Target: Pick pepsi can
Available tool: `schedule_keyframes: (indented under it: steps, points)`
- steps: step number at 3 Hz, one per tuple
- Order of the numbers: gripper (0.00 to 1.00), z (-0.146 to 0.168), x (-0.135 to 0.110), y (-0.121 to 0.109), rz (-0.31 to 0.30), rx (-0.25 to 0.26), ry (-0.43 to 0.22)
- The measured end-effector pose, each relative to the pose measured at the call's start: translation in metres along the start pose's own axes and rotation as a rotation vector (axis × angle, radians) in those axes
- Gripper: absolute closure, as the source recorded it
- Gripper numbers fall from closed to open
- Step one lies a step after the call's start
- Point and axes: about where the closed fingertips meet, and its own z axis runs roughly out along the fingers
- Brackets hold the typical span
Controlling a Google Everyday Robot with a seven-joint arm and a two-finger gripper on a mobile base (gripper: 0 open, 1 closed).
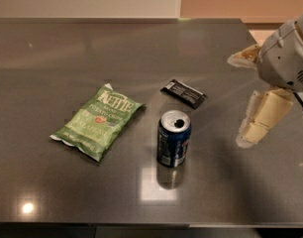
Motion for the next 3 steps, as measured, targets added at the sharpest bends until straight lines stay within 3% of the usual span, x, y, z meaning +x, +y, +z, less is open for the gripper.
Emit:
schedule_keyframes:
  steps: [1, 3]
  points:
    - [0.00, 0.021, -0.019, 0.004, -0.028, -0.039, -0.075]
    - [0.00, 0.060, -0.042, 0.017, -0.065, -0.112, -0.147]
